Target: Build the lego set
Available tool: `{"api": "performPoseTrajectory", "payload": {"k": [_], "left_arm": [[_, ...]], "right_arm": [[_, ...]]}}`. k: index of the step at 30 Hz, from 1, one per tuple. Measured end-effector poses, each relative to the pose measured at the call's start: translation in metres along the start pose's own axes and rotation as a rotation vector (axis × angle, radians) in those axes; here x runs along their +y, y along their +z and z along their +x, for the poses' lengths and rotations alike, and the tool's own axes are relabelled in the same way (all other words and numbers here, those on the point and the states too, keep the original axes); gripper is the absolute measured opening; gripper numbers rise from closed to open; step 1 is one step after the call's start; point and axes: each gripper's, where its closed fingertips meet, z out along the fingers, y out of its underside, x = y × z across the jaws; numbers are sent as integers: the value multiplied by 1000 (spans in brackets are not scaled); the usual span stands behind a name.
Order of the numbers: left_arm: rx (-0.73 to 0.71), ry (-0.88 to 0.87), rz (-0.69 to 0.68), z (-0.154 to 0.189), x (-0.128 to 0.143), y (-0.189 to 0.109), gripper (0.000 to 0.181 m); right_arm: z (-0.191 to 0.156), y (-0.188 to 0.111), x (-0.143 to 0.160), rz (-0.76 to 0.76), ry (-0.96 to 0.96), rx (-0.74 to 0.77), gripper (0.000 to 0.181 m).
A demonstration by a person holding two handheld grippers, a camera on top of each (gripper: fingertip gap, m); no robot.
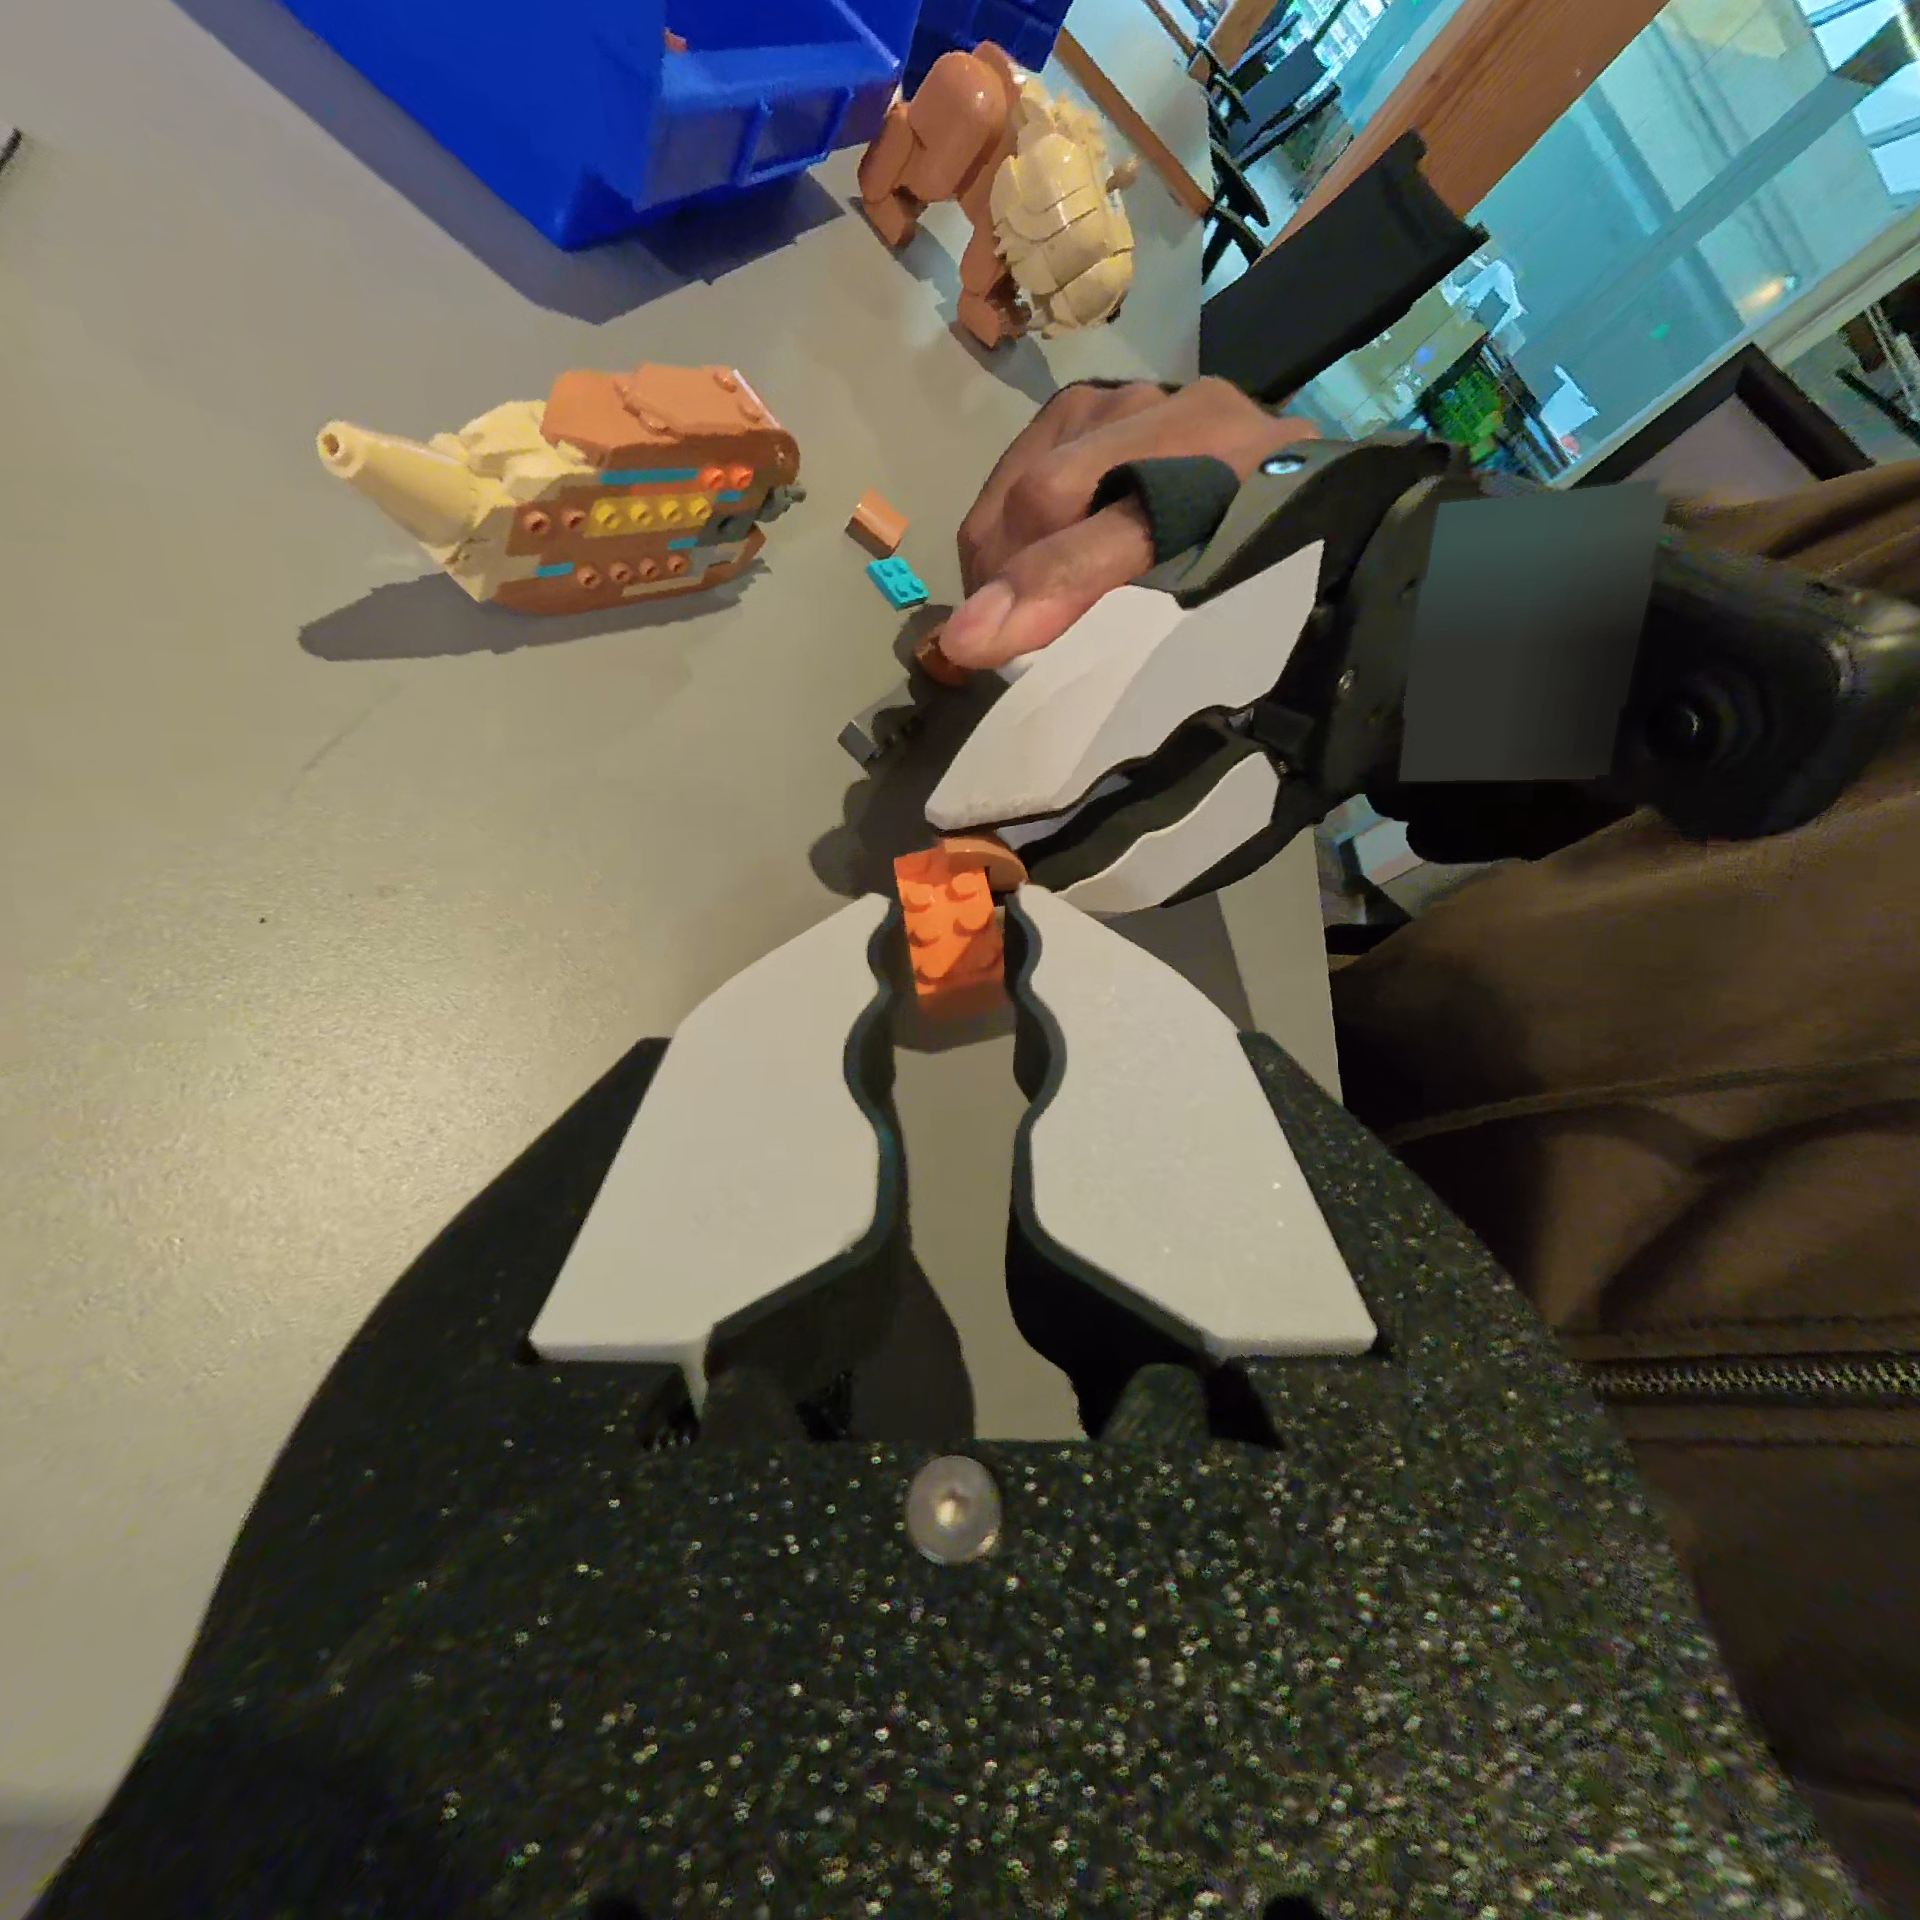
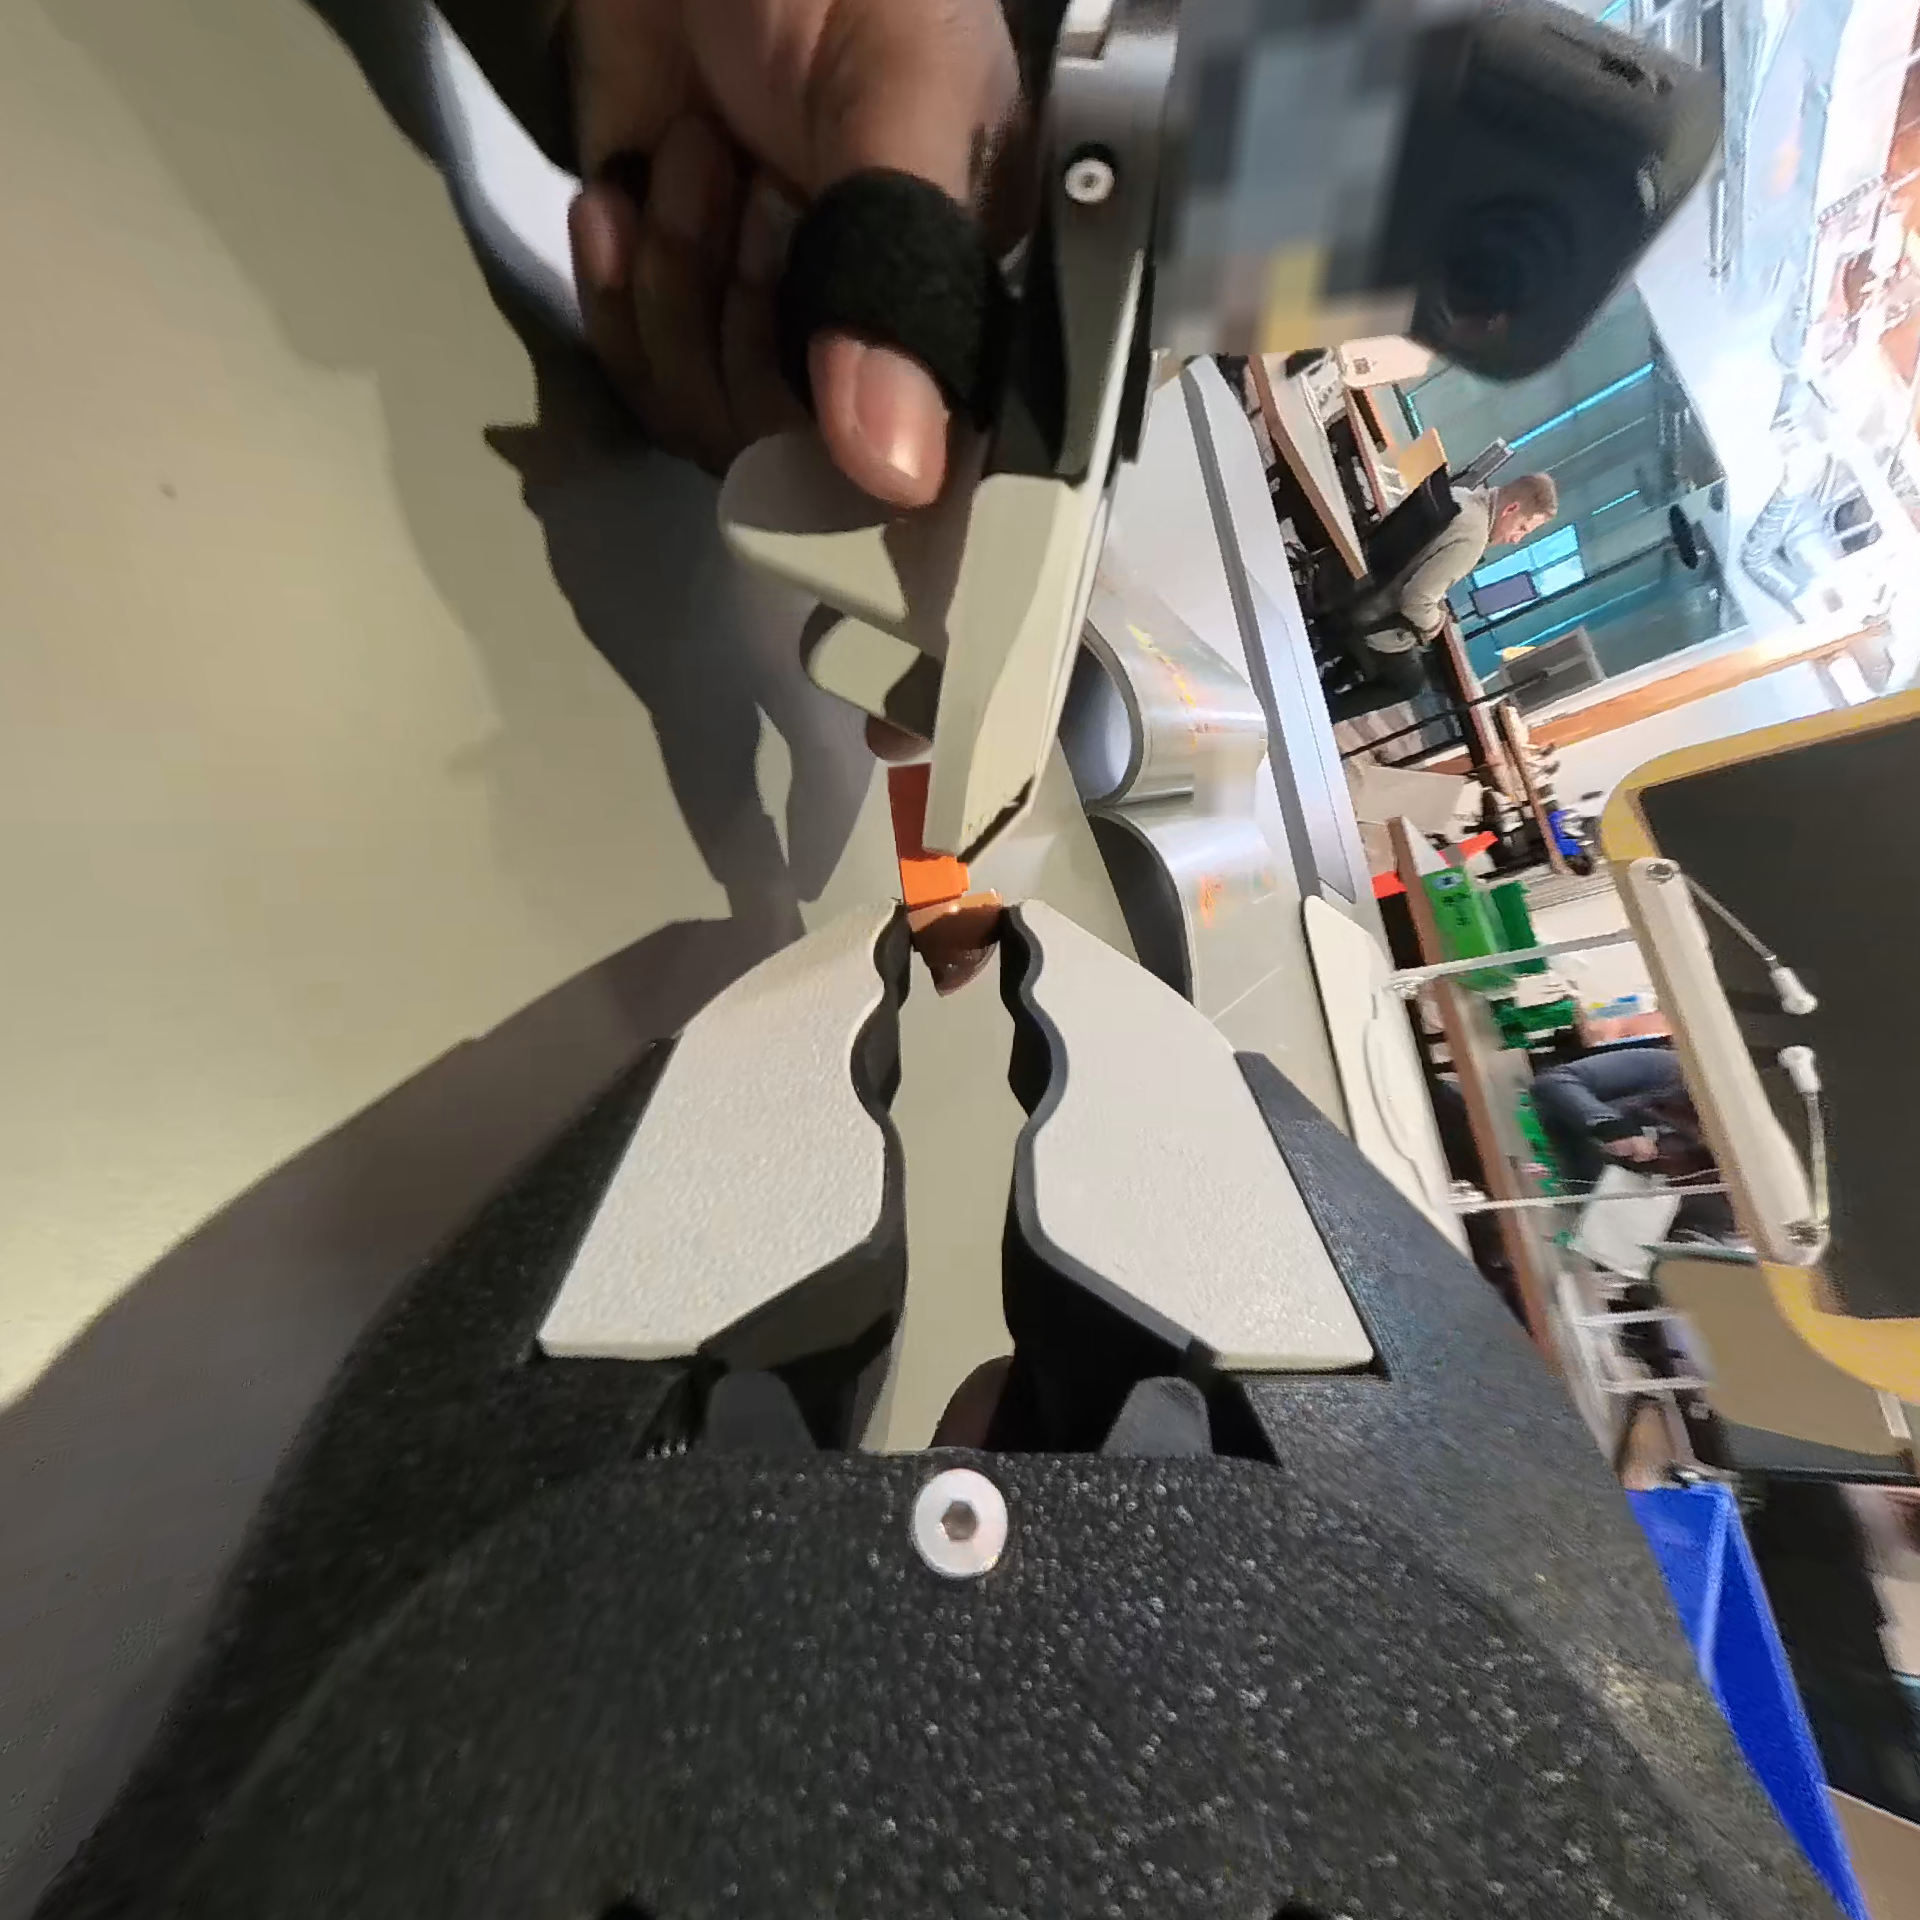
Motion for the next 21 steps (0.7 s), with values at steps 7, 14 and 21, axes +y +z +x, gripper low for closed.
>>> {"api": "performPoseTrajectory", "payload": {"k": [7, 14, 21], "left_arm": [[46, 5, 30, 7, -5, -1, 22], [106, 22, 82, 16, -14, -7, 33], [-72, 471, 80, 18, -18, -21, 39]], "right_arm": [[4, -3, -3, 25, 30, 11, 16], [11, -8, -8, 59, 38, 44, 16], [17, -16, -15, 138, 150, 11, 16]]}}
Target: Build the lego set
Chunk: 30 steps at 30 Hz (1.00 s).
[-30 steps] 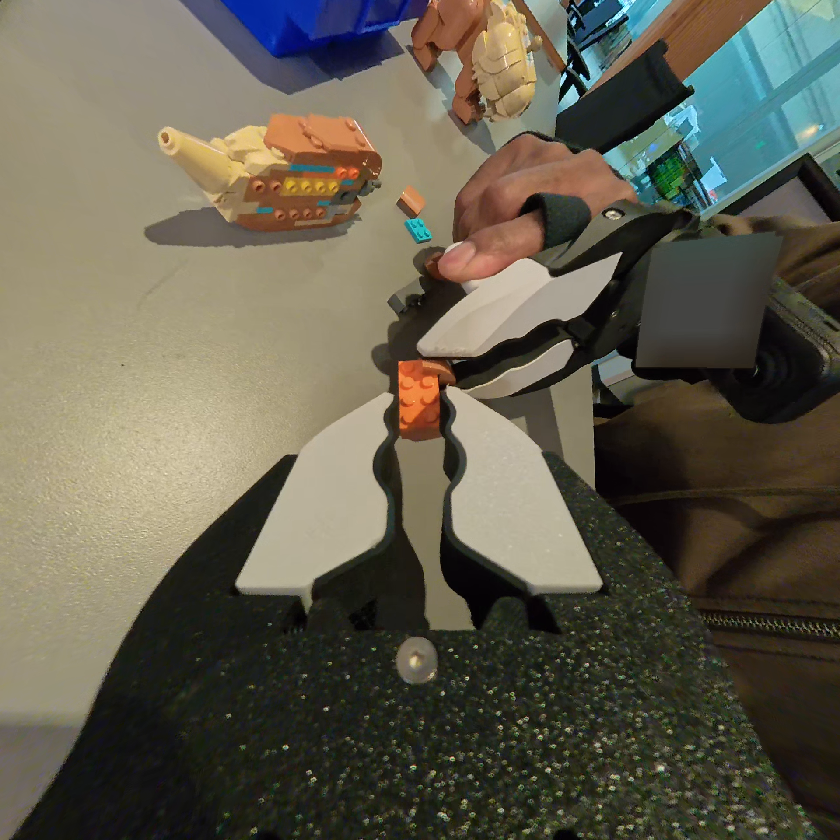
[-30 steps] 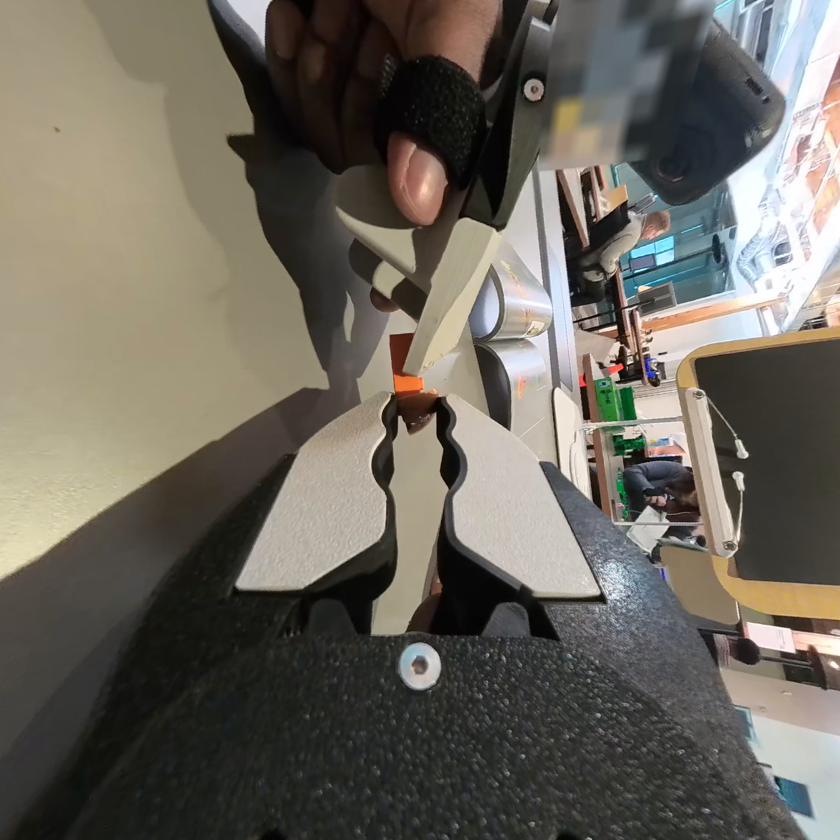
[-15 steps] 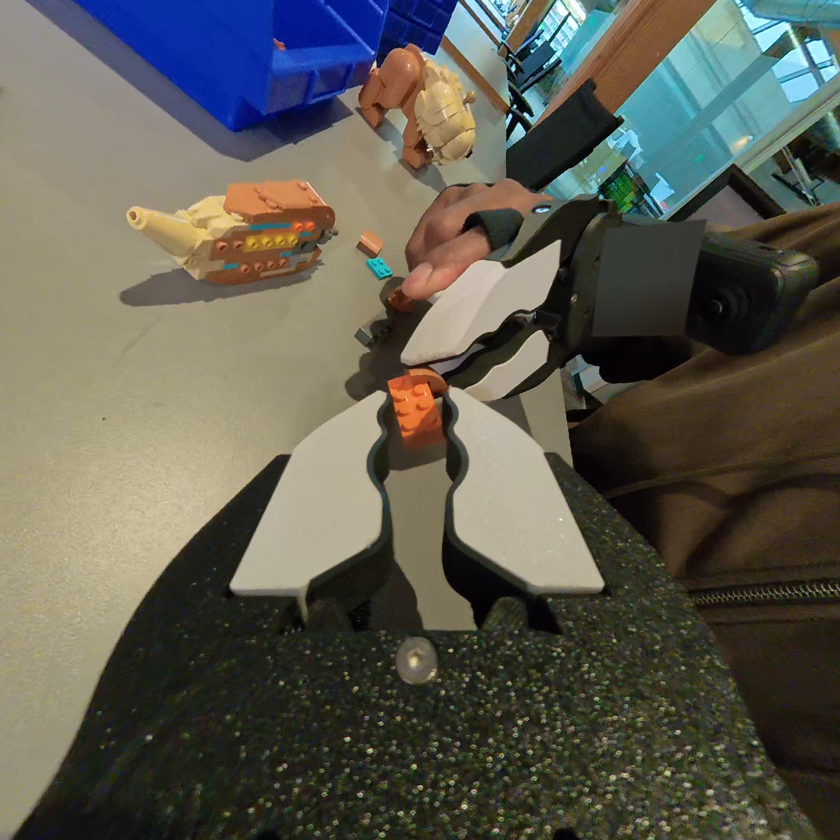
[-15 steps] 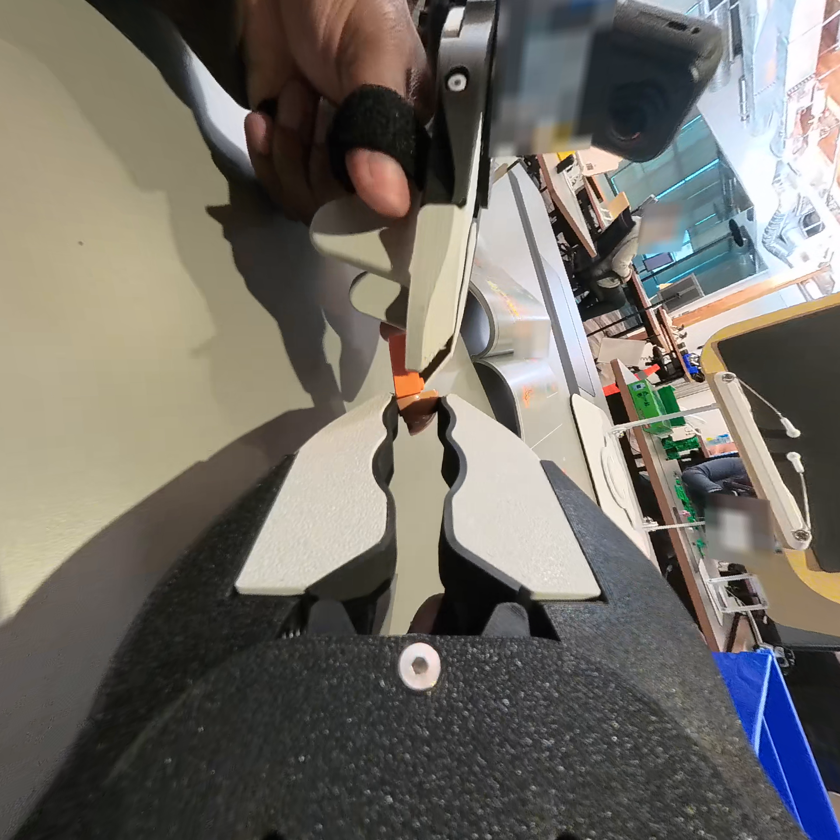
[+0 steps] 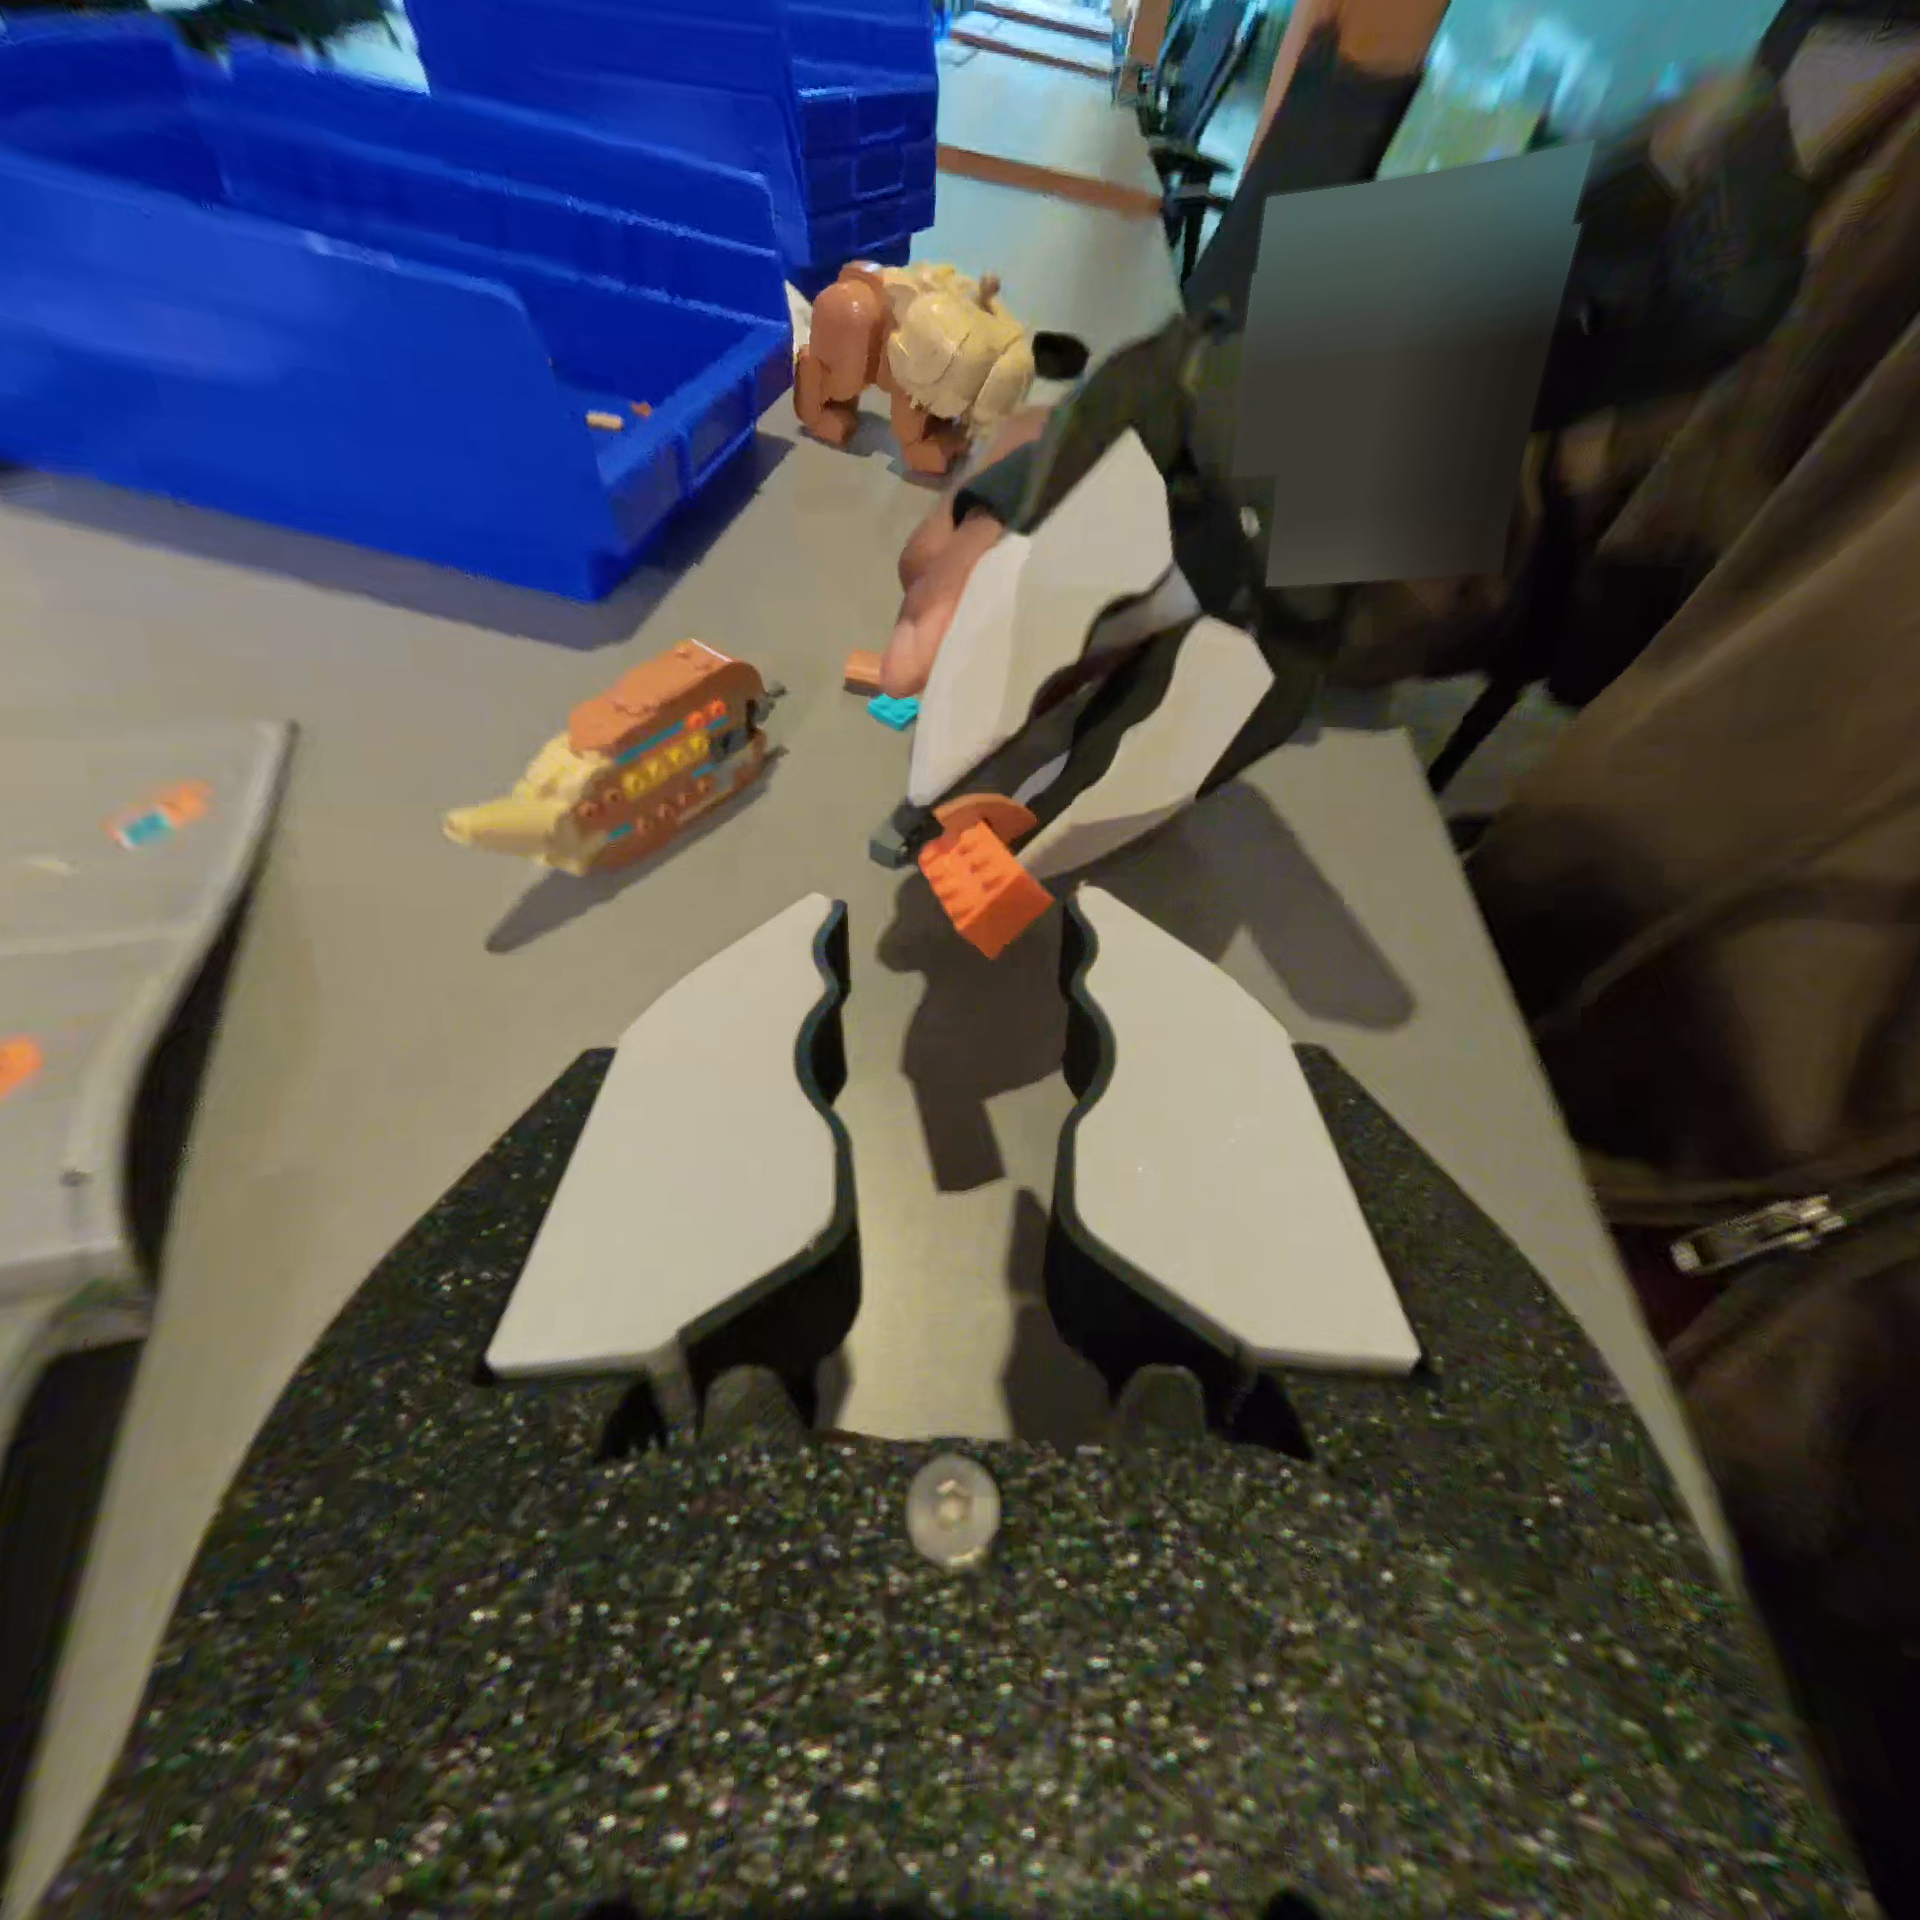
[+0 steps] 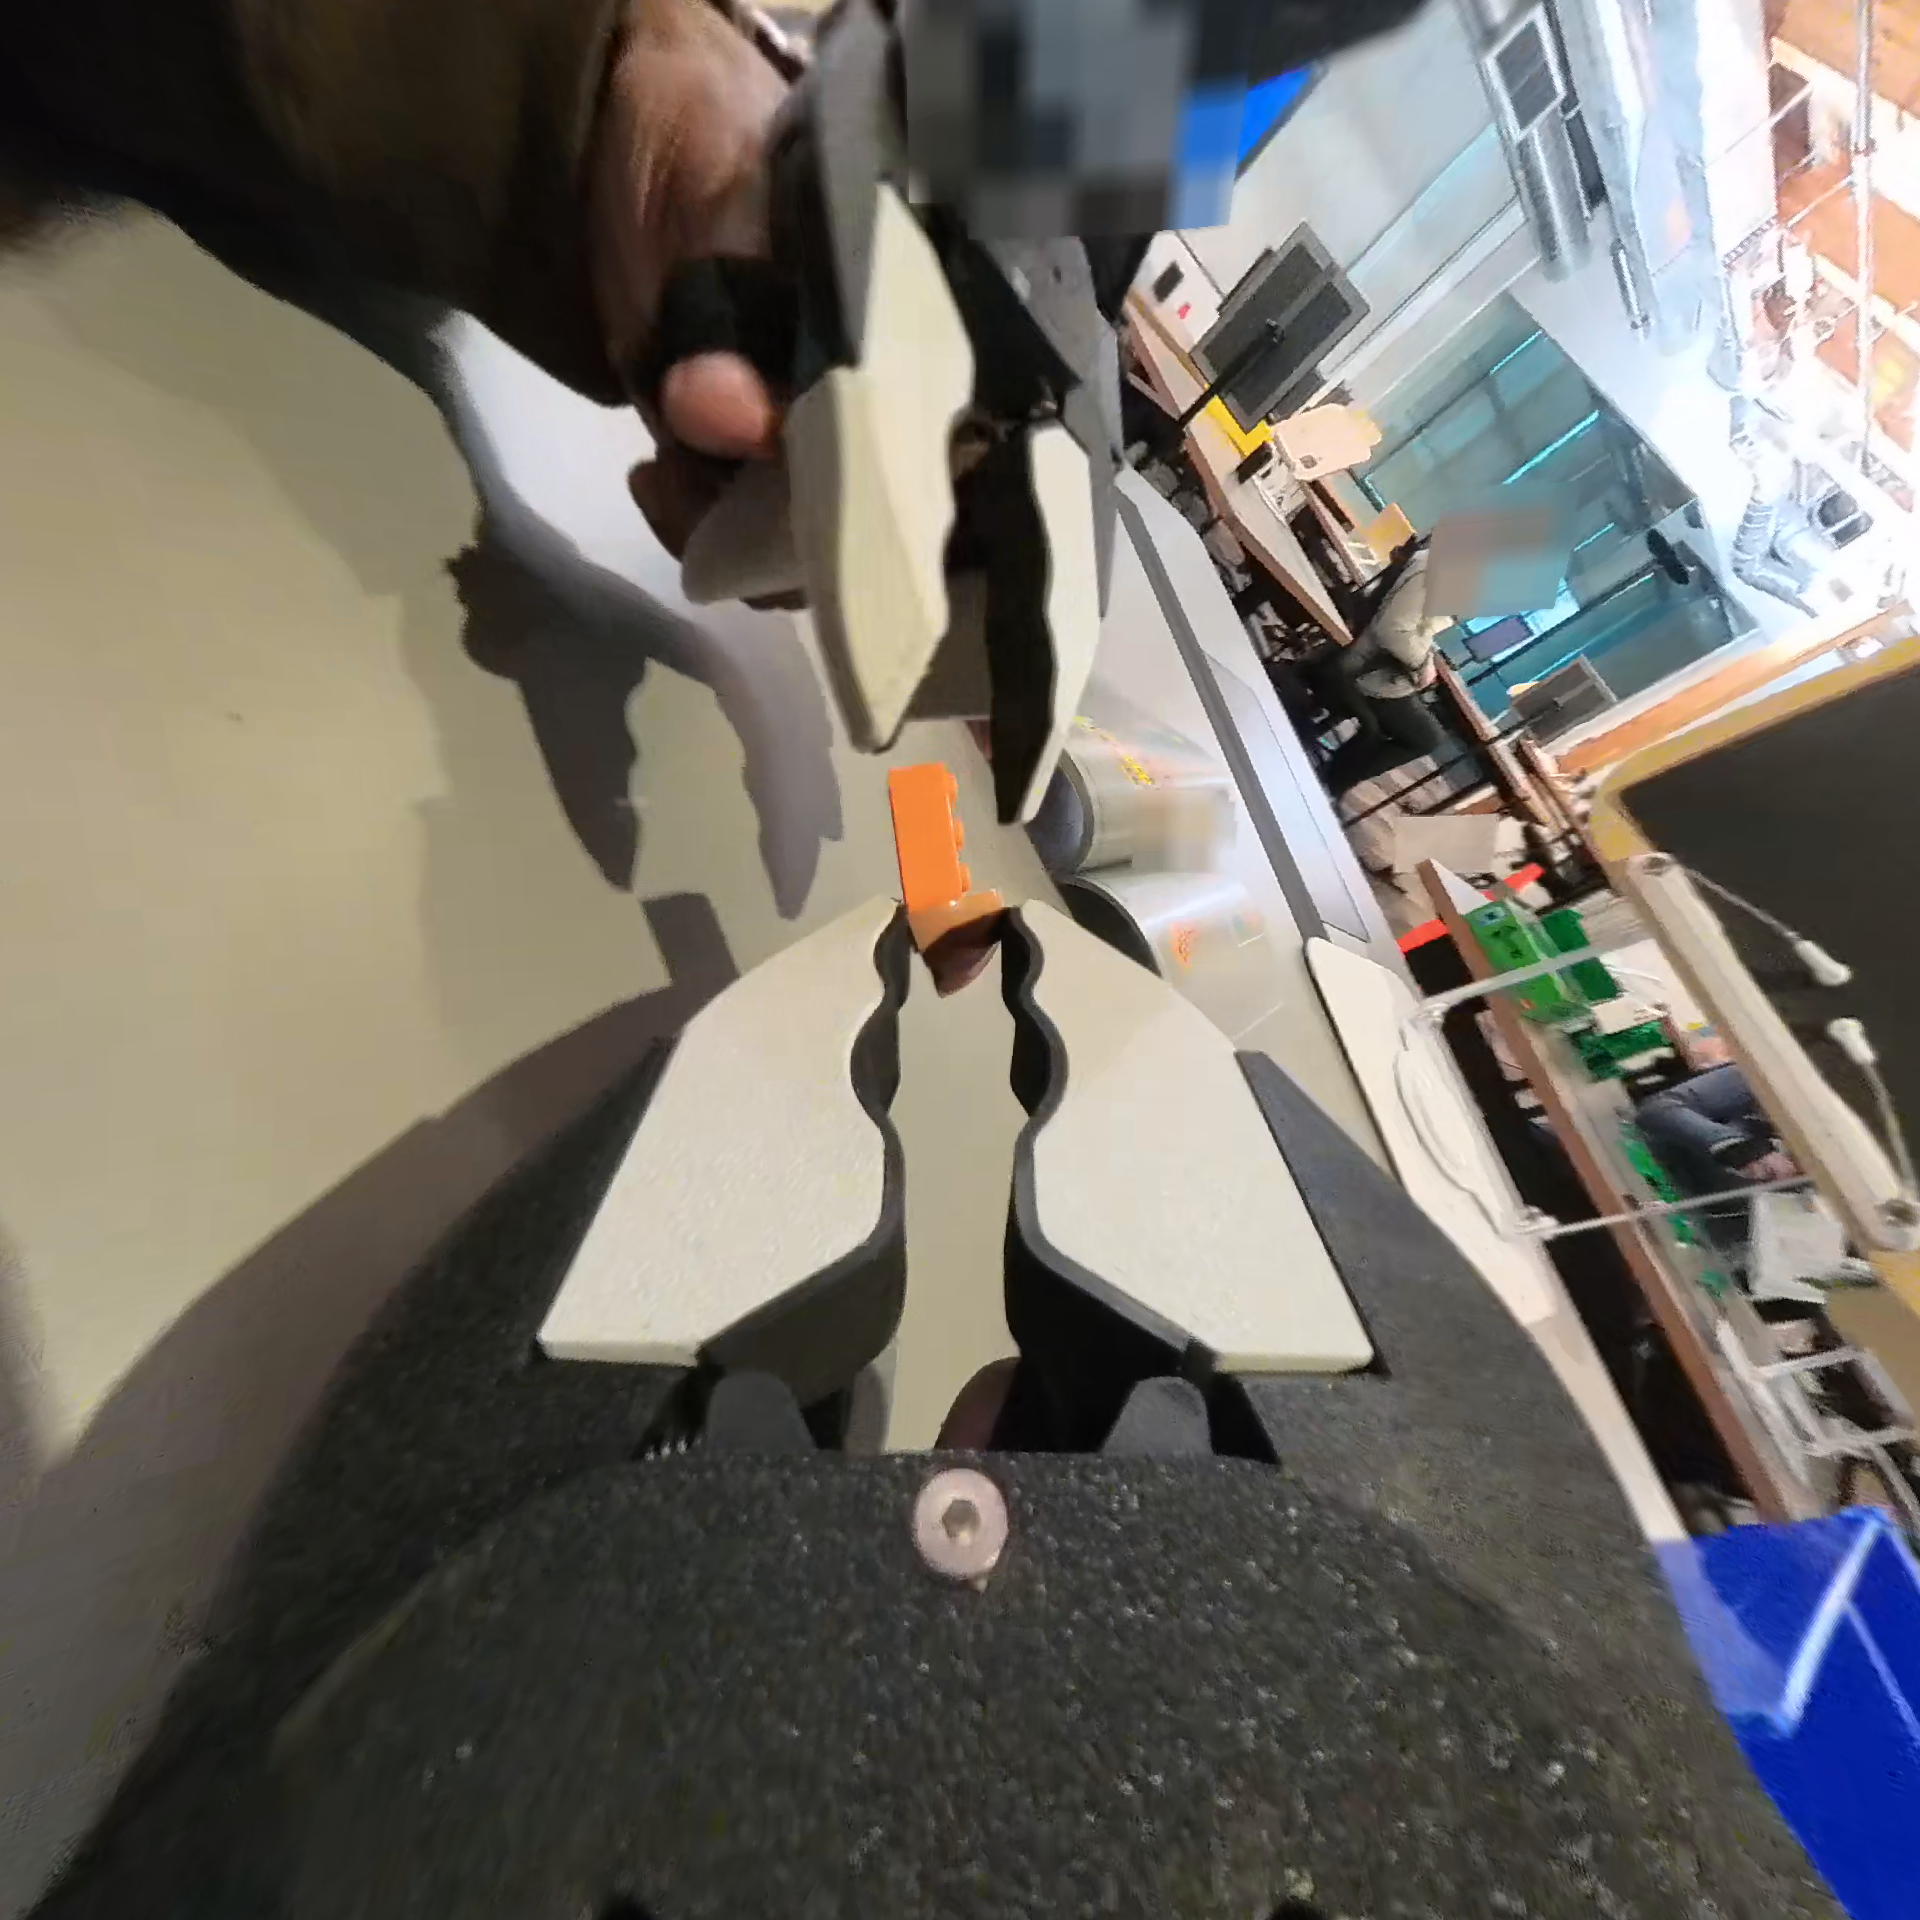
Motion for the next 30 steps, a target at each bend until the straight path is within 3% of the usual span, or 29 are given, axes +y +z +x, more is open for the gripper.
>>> {"api": "performPoseTrajectory", "payload": {"k": [6, 14, 23, 30], "left_arm": [[-83, 303, 0, 5, 0, 8, 31], [-179, 513, 25, 4, -2, 17, 13], [-234, 571, 37, 1, -2, 21, 12], [-189, 536, 35, 4, 1, 22, 12]], "right_arm": [[0, -2, -3, 38, 190, -81, 16], [-3, -3, 3, 29, 359, -159, 16], [-1, -4, 10, 1, 474, -195, 18], [-6, -5, 11, -7, 441, -215, 18]]}}
